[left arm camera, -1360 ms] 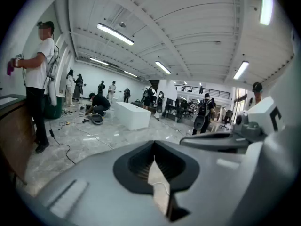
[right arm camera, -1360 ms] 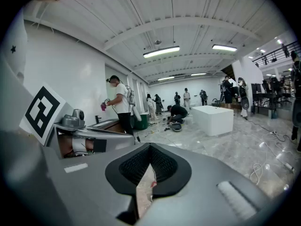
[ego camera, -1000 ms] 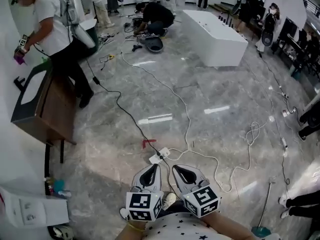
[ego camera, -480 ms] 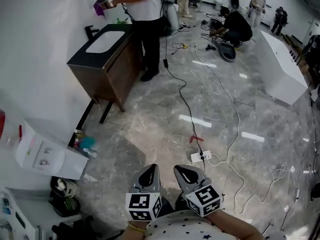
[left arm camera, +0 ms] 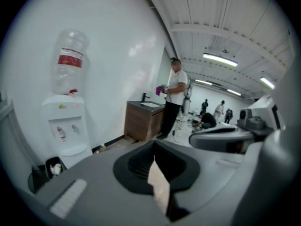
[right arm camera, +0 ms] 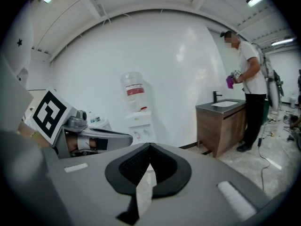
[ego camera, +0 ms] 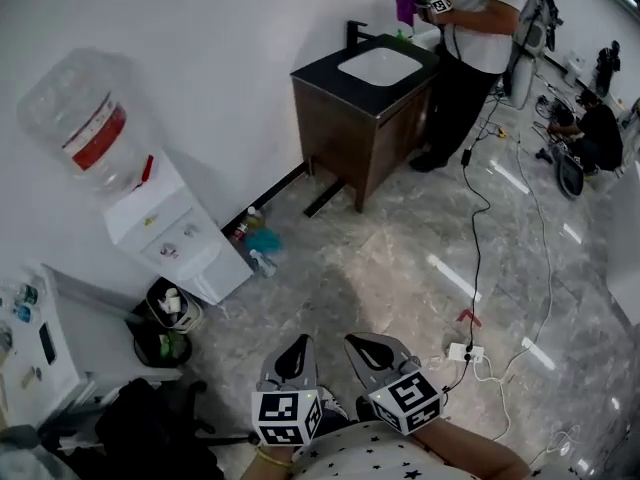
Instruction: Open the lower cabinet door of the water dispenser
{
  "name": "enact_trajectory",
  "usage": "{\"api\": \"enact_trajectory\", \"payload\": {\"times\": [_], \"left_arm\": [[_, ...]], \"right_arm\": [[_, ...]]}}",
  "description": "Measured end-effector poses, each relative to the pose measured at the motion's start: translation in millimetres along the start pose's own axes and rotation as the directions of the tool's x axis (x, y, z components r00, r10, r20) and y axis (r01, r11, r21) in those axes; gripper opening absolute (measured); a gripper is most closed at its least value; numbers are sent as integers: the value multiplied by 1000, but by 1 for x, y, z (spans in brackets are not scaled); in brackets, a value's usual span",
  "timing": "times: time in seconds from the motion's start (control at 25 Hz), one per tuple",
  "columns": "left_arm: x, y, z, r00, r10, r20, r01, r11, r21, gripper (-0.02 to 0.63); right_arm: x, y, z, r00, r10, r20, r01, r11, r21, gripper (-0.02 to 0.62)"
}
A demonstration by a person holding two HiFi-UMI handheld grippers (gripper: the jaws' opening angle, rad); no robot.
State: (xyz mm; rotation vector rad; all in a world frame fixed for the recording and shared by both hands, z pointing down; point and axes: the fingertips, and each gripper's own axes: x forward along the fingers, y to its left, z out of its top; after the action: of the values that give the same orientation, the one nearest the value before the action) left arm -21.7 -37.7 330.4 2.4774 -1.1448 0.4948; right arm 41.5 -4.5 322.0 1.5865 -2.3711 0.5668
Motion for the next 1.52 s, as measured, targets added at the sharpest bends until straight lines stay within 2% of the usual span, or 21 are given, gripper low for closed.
{"api": "enact_trajectory", "payload": {"times": [0.12,0.24,0.48,0.6,0.72,0.88,1.04,1.16,1.28,1.36,1.4,1.44,1.52], "left_arm": [[-12,67,-1,994,106,4,-106,993,-48,6],[-25,123,-10,979,204,-16,-204,972,-120,6],[-27,191,-44,941,326,-94,-339,909,-243,6],[-9,222,-67,921,366,-135,-390,874,-291,6],[22,266,-94,900,406,-157,-436,834,-338,6],[70,317,-141,883,435,-177,-468,787,-401,6],[117,356,-194,873,435,-219,-487,779,-396,6],[151,384,-236,860,444,-252,-511,755,-412,6],[184,409,-271,858,445,-256,-513,739,-437,6],[203,422,-291,857,446,-257,-515,733,-445,6],[211,428,-300,855,448,-262,-519,727,-450,6],[218,434,-309,853,447,-269,-522,720,-458,6],[233,443,-322,854,437,-282,-520,712,-472,6]], "right_arm": [[54,36,8,995,92,-35,-93,995,-25,-2],[98,69,10,979,182,-87,-187,981,-49,-2],[173,97,-3,925,292,-245,-327,938,-118,-2],[220,98,-17,898,322,-299,-376,915,-147,-2],[283,93,-35,887,333,-321,-399,902,-167,-2],[373,80,-78,868,342,-359,-426,885,-187,-2],[467,62,-129,864,328,-381,-433,871,-233,-2],[536,41,-168,873,300,-383,-409,880,-243,-2],[598,17,-200,882,267,-388,-379,892,-247,-2],[636,3,-220,878,270,-396,-381,894,-236,0],[653,-2,-230,870,281,-404,-394,890,-229,46],[668,-7,-239,861,293,-415,-410,883,-228,135],[697,-17,-250,851,298,-432,-433,865,-255,173]]}}
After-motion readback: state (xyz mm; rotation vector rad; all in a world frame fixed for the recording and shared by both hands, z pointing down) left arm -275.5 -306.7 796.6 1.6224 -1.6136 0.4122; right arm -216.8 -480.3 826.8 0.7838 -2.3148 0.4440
